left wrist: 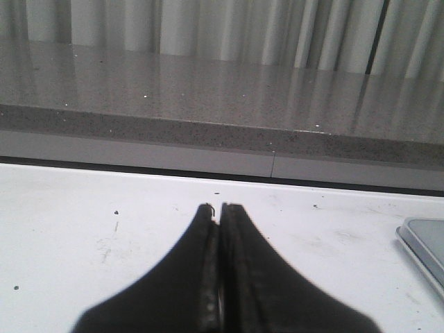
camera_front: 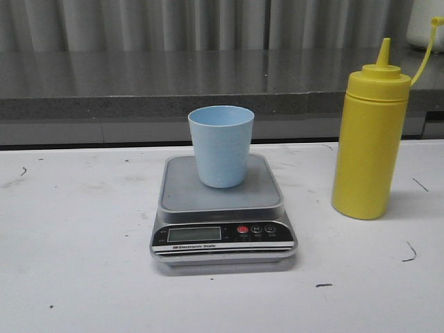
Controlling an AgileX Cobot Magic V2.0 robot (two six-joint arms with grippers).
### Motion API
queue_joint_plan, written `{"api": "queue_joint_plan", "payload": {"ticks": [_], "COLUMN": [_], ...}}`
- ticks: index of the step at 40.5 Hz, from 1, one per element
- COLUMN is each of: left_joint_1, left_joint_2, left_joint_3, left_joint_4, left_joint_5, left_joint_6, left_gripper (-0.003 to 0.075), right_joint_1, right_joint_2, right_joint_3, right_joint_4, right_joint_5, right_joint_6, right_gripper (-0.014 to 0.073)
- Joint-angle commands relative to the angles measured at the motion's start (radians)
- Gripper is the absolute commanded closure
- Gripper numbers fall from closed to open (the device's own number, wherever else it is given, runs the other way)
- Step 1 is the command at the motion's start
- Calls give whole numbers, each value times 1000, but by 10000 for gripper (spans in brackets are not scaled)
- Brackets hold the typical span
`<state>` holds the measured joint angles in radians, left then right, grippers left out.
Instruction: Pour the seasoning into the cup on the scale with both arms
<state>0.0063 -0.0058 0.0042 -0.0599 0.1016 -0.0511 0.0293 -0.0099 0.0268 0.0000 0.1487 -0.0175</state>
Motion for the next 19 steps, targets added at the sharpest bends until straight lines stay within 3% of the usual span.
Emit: {"api": "queue_joint_plan", "payload": {"ticks": [1, 19], "left_joint_1": [4, 4], "left_joint_2": [-14, -14], "left_joint_3": [25, 25], "left_joint_4": [-10, -10], "left_joint_5": [-71, -71], "left_joint_6": [-8, -8], "left_gripper": [740, 740], "right_joint_1": [-7, -7], "right_joint_2": [-16, -16], "right_joint_3": [-6, -6], "right_joint_4": [-11, -11], "right_joint_5": [-76, -76], "right_joint_6": [1, 1], "right_gripper": [704, 704]}}
